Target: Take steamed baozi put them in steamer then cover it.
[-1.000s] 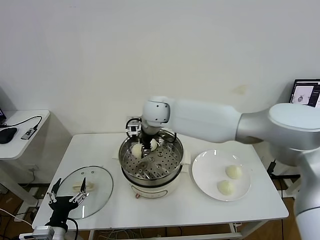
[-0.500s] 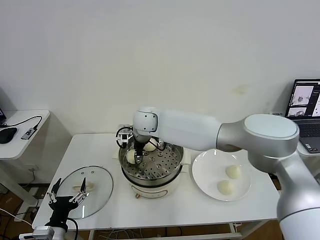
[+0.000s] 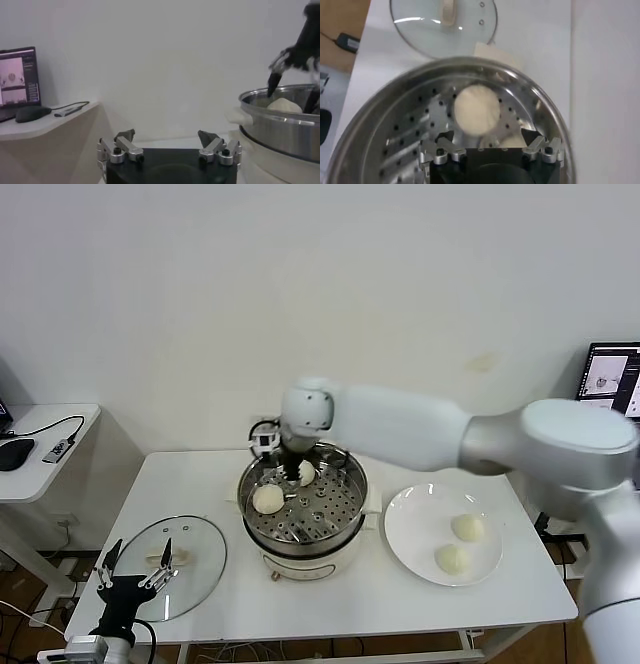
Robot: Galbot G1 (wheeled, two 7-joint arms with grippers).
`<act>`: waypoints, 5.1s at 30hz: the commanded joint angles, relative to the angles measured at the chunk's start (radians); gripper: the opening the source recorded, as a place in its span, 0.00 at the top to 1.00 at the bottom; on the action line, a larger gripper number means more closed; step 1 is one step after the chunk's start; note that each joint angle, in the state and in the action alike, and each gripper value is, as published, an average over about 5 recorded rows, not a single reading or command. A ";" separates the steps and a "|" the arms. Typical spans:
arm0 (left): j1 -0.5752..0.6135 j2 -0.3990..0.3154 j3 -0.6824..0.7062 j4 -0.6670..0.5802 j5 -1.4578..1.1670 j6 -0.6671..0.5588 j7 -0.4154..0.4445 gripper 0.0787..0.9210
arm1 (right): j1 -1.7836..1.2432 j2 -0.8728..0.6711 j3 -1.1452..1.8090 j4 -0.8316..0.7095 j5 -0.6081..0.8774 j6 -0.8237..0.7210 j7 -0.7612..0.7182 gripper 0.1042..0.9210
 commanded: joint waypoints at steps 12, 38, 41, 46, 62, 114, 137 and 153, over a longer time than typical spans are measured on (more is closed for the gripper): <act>0.009 0.018 0.013 0.006 0.007 0.002 0.003 0.12 | 0.046 -0.721 -0.083 0.382 -0.309 0.278 -0.218 0.12; 0.026 -0.006 -0.013 0.003 0.018 0.005 0.003 0.12 | -0.557 -0.677 0.247 0.193 -0.584 0.310 -0.129 0.12; 0.025 -0.005 -0.015 0.007 0.018 0.005 0.003 0.12 | -0.590 -0.659 0.277 0.164 -0.593 0.310 -0.125 0.12; 0.022 -0.005 -0.014 0.009 0.018 0.005 0.003 0.12 | -0.620 -0.635 0.297 0.132 -0.600 0.310 -0.117 0.12; 0.020 -0.003 -0.014 0.018 0.019 0.003 0.003 0.12 | -0.647 -0.589 0.339 0.076 -0.605 0.312 -0.103 0.16; 0.019 -0.008 -0.032 -0.005 0.010 0.002 0.002 0.12 | 0.036 -0.055 0.001 0.109 -0.185 0.527 -0.072 0.39; 0.030 -0.030 -0.035 -0.022 0.011 0.001 0.002 0.12 | -0.042 0.056 -0.109 0.045 -0.544 0.997 -0.078 0.37; 0.017 -0.032 -0.026 -0.010 0.011 0.001 0.002 0.12 | -0.067 0.046 -0.113 0.063 -0.575 1.039 -0.077 0.37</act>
